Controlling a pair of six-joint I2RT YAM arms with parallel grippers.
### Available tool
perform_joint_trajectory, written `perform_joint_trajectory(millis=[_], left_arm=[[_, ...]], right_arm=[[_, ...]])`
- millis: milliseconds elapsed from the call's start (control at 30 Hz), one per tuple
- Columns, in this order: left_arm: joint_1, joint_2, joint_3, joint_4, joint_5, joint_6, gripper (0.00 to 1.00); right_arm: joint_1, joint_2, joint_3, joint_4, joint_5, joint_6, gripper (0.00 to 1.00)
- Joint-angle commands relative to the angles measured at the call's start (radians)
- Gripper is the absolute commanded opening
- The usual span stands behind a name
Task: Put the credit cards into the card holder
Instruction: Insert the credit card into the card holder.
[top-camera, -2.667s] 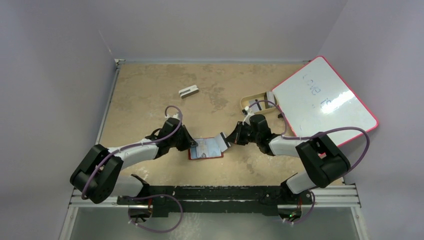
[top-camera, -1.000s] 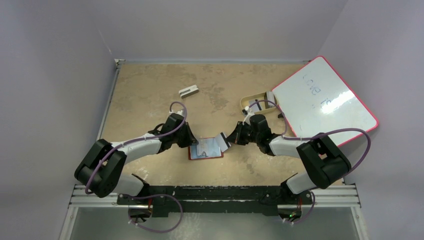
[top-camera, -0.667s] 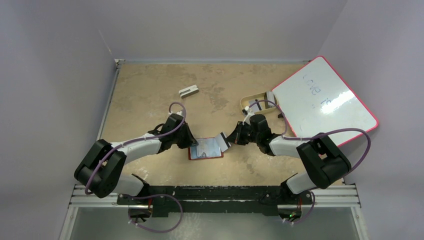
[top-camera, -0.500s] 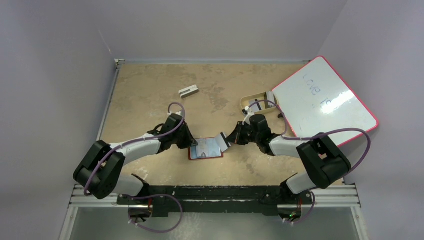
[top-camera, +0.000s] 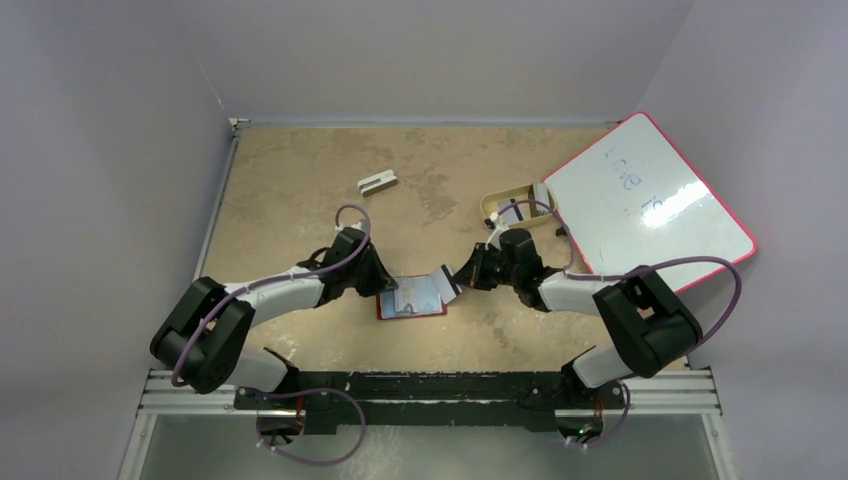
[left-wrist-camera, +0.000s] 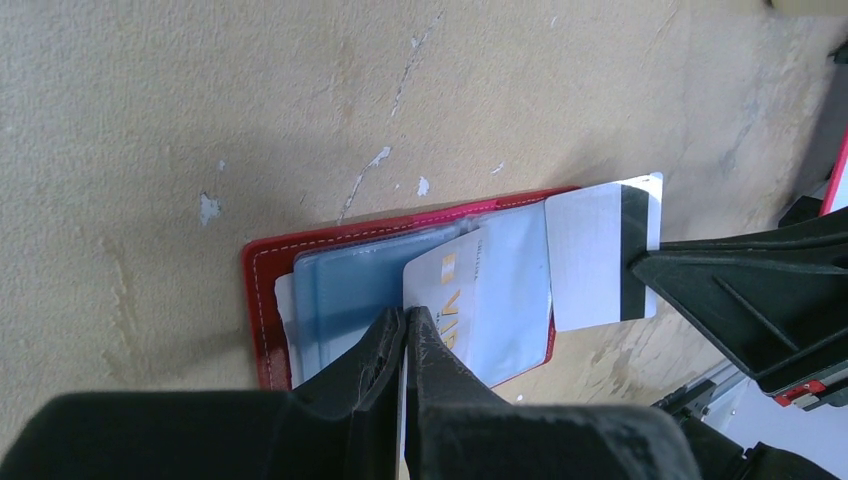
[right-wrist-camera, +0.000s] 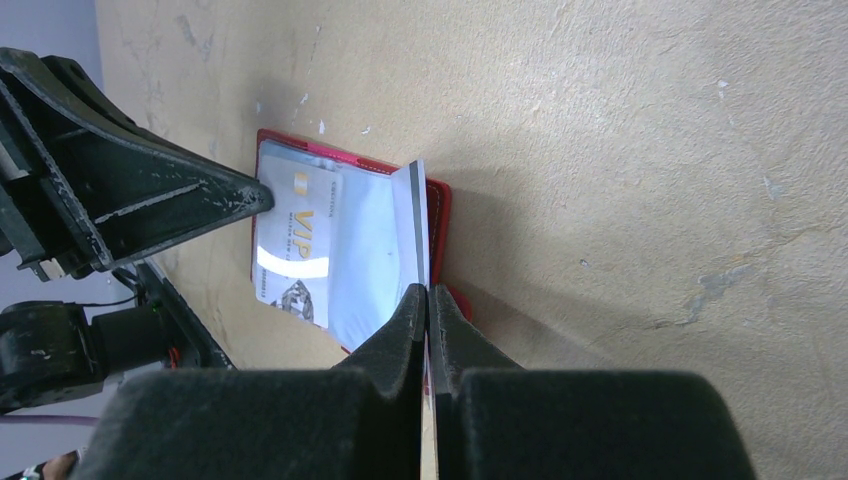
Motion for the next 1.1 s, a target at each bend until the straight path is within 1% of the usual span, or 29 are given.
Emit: perform_joint_trajectory(millis=[0,333,467,667,767,900,1067], left_arm=[[0.002,0.017,-0.024,0.084,-0.014,-0.025,0.0],[-0.001,0.018,-0.081,0.188,-0.012,-0.053,0.0],[-0.017,0.016,-0.098,0.248,-0.012,-0.08,0.0],[-0.045,0.026,-0.065,0.22,-0.042,-0.087,0.01],[-0.045,0.007,-0.057,0.181,-0.064,-0.085,0.08],[-0.045,-0.023,-0.05,0.148,-0.07,-0.085,0.18],[-0.047,-0.046,-0.048,0.122,-0.074,-0.09,0.24]], right_arm=[[0.006,0.002,0.022,-0.005,0.029,-0.014,0.0],[0.006,-0.004,0.014,0.0,0.033,0.0,0.0],[0.007,-0.024,0.011,0.002,0.028,0.018,0.0],[0.006,-0.103,0.026,-0.067,0.058,0.017,0.0],[0.006,-0.15,0.029,-0.117,0.087,0.006,0.0],[0.006,-0.164,0.019,-0.125,0.101,0.009,0.0],[0.006,-0.161,0.002,-0.115,0.1,0.017,0.0]])
